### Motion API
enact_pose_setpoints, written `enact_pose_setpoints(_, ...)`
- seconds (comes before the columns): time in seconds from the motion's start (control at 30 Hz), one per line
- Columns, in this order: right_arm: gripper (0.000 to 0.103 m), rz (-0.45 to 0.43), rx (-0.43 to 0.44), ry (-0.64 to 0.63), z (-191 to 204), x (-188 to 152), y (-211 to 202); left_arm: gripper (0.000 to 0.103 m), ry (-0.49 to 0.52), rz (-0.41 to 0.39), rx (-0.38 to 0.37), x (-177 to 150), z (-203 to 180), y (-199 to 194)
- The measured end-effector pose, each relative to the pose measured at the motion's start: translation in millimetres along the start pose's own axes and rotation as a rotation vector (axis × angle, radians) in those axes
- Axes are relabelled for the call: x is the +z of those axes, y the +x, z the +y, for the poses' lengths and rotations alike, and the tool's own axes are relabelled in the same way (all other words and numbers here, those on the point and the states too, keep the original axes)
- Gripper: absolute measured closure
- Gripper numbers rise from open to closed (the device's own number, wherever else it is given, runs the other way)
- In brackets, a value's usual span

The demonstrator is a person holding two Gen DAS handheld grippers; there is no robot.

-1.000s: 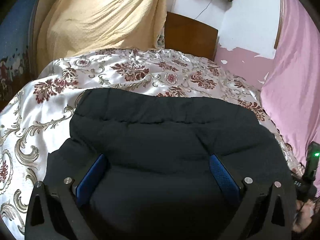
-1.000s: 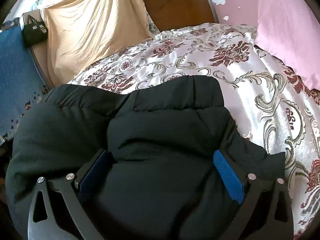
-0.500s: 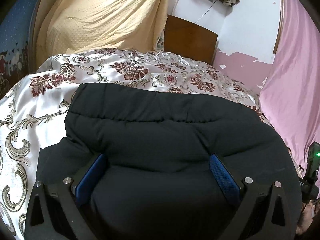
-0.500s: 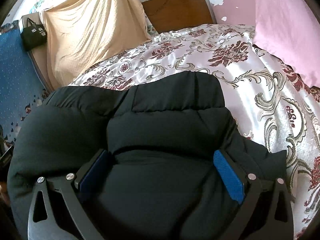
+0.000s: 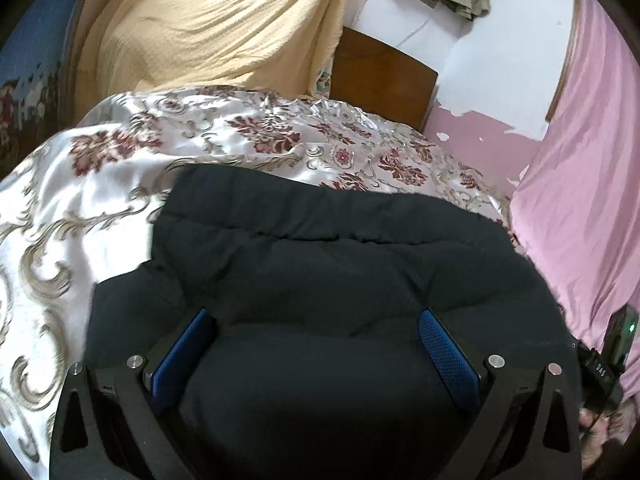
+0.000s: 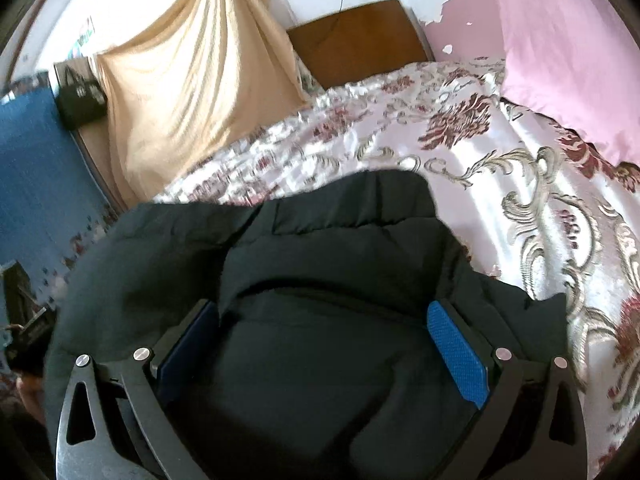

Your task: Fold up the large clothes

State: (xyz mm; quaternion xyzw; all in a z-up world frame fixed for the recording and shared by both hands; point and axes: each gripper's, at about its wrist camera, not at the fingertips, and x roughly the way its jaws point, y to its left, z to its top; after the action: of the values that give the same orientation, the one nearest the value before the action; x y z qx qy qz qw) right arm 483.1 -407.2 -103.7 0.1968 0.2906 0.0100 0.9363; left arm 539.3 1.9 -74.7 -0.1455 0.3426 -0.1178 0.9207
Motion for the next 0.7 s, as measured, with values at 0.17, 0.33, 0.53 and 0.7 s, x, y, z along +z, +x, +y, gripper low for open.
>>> enact_pose_setpoints(0.17, 0.002, -0.115, 0.024, 0.115, -23, -12, -39, 0.0, -0.042, -0.005, 0.024, -4, 25, -35)
enact_pose_setpoints(0.33, 0.001, -0.178, -0.022, 0.194, -40, -28, -65, 0.0, -0.079, -0.015, 0.064, -6, 50, -64)
enact_pose_setpoints(0.53, 0.001, -0.113, -0.071, 0.261, -60, -42, -73, 0.0, -0.064, 0.03, 0.058, -7, 69, -73)
enact_pose_setpoints(0.7, 0.001, -0.006, -0.06, 0.206, -63, -49, -65, 0.0, -0.049, 0.102, 0.005, -15, 82, -62)
